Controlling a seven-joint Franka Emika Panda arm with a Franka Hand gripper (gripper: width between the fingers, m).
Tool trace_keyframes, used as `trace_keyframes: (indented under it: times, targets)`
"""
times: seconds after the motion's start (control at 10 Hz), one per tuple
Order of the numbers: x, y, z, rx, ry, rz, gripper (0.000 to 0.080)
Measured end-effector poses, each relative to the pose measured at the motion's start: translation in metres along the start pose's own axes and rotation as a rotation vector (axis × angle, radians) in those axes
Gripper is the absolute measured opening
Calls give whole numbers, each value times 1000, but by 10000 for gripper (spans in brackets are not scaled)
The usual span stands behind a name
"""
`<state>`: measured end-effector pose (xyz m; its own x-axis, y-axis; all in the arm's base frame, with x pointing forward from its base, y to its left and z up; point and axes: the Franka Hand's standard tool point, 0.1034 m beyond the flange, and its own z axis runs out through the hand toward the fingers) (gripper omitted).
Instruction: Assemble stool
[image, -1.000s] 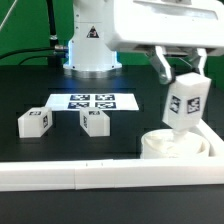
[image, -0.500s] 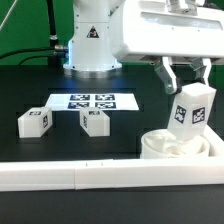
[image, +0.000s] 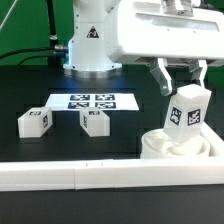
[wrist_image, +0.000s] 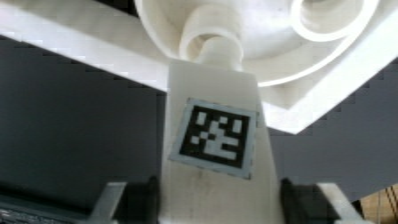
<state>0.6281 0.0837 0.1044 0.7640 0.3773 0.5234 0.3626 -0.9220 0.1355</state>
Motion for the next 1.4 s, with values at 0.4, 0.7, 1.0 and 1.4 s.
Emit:
trace_keyframes:
  times: [0.4,0.7,1.0,1.4]
  targets:
    - [-6,-4,6,4,-9,-4,320]
    - [-1,-11,8,-7,41,-16,320]
    - [-1,-11,8,-7,40,-15,585]
    - [-1,-11,8,-7,40,-15,646]
